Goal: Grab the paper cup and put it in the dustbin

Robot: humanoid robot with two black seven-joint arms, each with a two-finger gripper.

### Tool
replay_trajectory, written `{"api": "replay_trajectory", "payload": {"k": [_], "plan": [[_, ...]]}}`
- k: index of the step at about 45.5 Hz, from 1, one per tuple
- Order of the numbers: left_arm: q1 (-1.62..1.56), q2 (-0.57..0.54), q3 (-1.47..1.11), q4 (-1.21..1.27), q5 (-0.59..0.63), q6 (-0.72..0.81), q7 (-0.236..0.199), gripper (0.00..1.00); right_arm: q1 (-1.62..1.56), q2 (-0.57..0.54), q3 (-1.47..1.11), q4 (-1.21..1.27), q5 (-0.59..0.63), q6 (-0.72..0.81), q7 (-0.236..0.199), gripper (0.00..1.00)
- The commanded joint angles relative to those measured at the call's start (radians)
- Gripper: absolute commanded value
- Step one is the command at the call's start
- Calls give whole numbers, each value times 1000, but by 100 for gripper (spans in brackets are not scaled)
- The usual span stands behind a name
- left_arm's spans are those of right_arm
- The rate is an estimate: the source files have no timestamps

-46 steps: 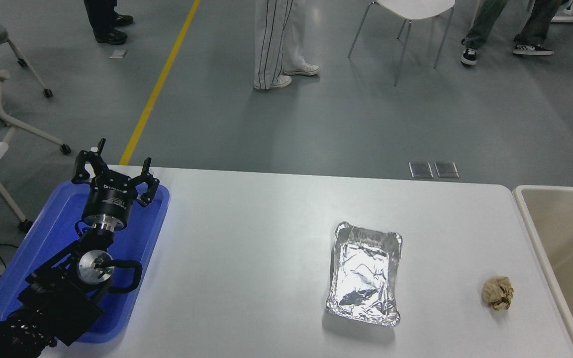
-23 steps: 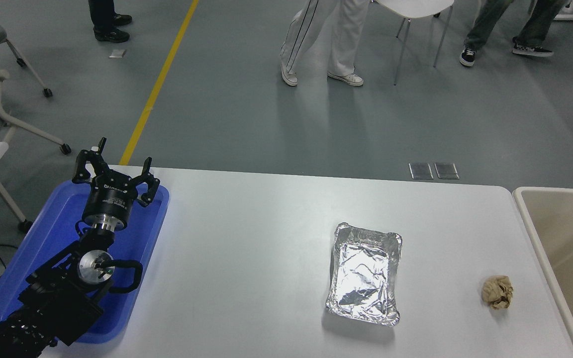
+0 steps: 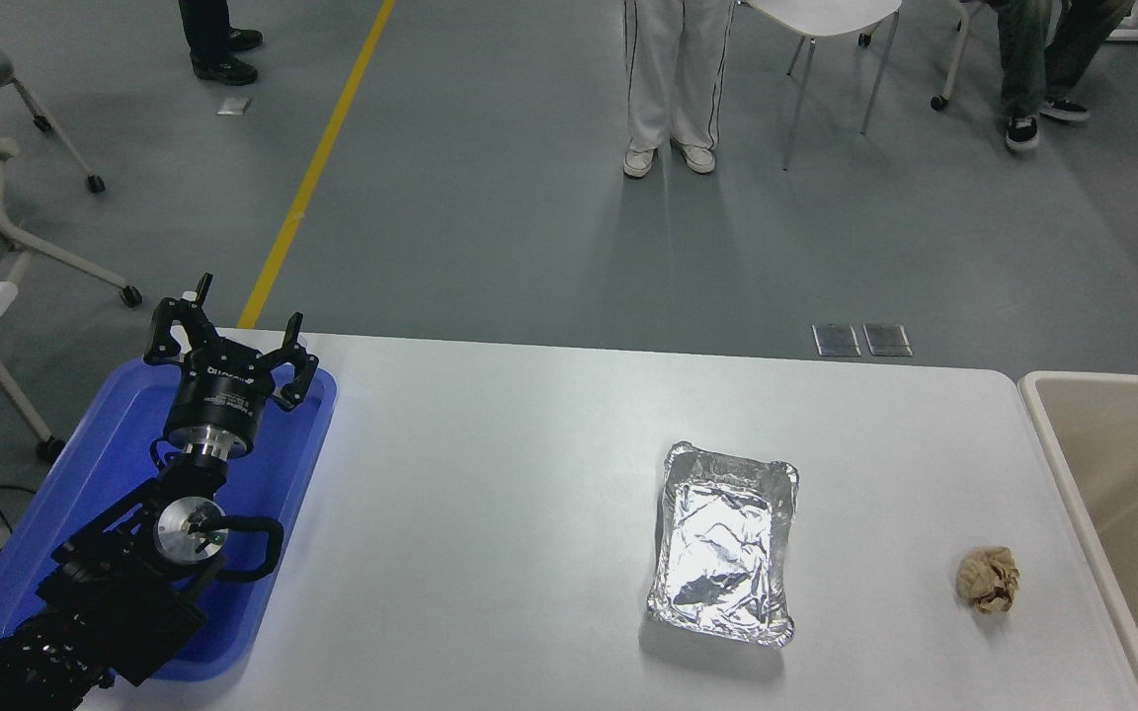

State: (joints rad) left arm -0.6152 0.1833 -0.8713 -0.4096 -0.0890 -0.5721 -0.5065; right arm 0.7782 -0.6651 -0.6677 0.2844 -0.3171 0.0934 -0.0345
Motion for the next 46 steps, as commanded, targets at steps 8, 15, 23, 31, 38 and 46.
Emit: {"api": "replay_trajectory", "payload": {"k": [8, 15, 23, 31, 38, 46], "plan": [[0, 1, 0, 0, 0, 0, 0, 100, -48, 47, 33, -40, 24, -60, -65, 16], [0, 1, 0, 0, 0, 0, -1, 100, -48, 47, 33, -42, 24, -135, -65, 64], [0, 1, 0, 0, 0, 0, 0, 100, -50, 48, 33, -40, 21, -155, -64, 77], [0, 1, 0, 0, 0, 0, 0, 100, -39, 47, 34, -37, 24, -155, -64, 86], [0, 1, 0, 0, 0, 0, 0, 100, -34, 45, 34, -31, 24, -156, -64, 87], [0, 1, 0, 0, 0, 0, 0, 100, -30, 45, 40, -25, 24, -155, -64, 89]]}}
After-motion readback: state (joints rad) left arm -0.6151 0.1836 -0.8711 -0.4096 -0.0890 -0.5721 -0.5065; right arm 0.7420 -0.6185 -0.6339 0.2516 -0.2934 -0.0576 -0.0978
